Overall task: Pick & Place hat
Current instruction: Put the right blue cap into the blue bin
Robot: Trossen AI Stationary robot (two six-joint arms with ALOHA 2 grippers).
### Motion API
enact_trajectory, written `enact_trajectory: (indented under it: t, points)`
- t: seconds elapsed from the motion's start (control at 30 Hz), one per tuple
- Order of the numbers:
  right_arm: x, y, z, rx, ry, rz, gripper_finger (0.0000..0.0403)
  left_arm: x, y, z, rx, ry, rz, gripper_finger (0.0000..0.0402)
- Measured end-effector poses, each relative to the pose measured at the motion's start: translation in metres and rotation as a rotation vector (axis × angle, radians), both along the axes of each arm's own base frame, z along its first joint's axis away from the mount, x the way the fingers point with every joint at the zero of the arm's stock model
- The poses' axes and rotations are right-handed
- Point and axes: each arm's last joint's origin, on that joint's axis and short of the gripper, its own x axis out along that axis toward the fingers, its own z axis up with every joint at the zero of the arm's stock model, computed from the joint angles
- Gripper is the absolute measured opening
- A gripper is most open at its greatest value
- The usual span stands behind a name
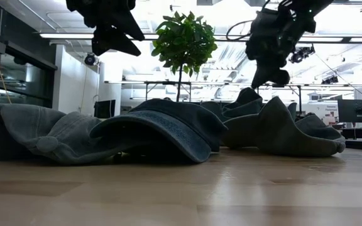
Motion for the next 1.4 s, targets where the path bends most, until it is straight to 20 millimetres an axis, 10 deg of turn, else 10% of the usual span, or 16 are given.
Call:
enact_trajectory:
  t: [1.4]
  points:
    - [-0.006,0.006,-0.068,-0.174,0.080,-0.567,0.0000,-0.002,0.001,-0.002,0.007,0.024,0.018,0.0186]
